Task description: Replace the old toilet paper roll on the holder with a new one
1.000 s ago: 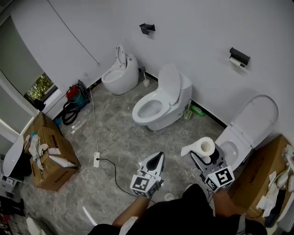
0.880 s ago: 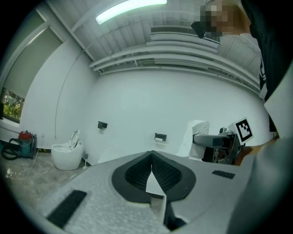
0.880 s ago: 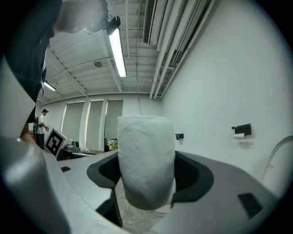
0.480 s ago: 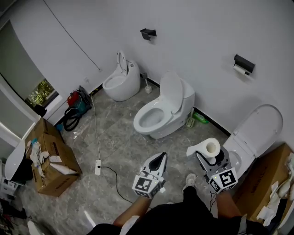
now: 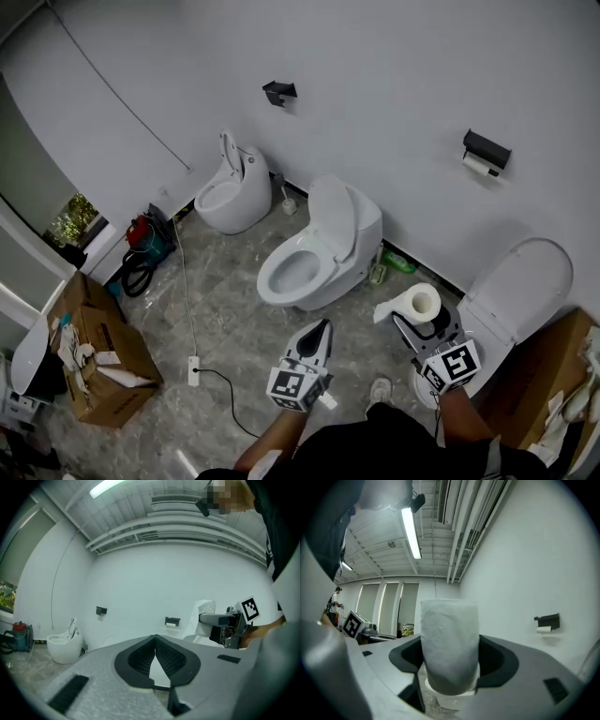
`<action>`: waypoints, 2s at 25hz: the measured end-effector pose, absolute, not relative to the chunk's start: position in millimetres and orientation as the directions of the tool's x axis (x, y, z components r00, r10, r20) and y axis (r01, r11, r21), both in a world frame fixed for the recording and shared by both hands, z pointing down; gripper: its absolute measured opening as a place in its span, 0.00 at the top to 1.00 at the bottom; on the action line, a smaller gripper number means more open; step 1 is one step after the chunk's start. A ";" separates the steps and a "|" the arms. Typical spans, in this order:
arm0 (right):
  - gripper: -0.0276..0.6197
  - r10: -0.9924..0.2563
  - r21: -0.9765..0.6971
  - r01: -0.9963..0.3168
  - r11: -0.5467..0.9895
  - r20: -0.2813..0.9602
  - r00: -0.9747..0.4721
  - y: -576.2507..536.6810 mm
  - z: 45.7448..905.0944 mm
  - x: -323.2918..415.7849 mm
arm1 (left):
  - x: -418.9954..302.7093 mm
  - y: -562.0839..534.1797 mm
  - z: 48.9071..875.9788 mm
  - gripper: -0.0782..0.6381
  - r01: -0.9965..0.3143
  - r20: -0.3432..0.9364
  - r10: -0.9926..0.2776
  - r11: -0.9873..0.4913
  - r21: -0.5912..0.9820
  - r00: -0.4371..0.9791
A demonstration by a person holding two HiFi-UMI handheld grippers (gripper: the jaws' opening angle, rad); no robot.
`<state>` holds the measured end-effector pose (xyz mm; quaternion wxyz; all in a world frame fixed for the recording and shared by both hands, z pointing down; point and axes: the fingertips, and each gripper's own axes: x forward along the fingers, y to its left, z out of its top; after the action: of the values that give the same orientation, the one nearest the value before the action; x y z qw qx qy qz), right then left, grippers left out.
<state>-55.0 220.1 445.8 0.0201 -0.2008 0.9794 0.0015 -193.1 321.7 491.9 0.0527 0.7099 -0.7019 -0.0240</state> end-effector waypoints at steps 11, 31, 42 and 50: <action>0.47 -0.449 0.002 -0.450 0.893 -0.051 -0.892 101.1 436.6 -26.9 | -179.9 198.2 495.6 0.88 -0.992 0.062 -0.996 -0.050 0.120 0.057; 0.47 -0.662 0.004 -0.662 0.749 -0.022 -0.749 -52.0 448.8 15.7 | -157.7 3.9 511.0 0.88 -0.950 0.087 -0.948 -0.298 0.093 0.306; 0.47 -0.776 -0.005 -0.776 0.630 0.007 -0.630 -150.1 452.4 5.7 | -167.4 -128.7 502.2 0.88 -0.874 0.093 -0.869 -0.481 0.062 0.485; 0.47 -0.862 -0.041 -0.862 0.506 0.018 -0.507 -203.9 460.8 5.5 | -168.0 -204.3 500.9 0.88 -0.790 0.093 -0.786 -0.612 0.024 0.611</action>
<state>5.5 -203.9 460.8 0.0024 -0.4965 0.8678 -0.0221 -168.0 -204.3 500.9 0.0313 0.8971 -0.4393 0.0365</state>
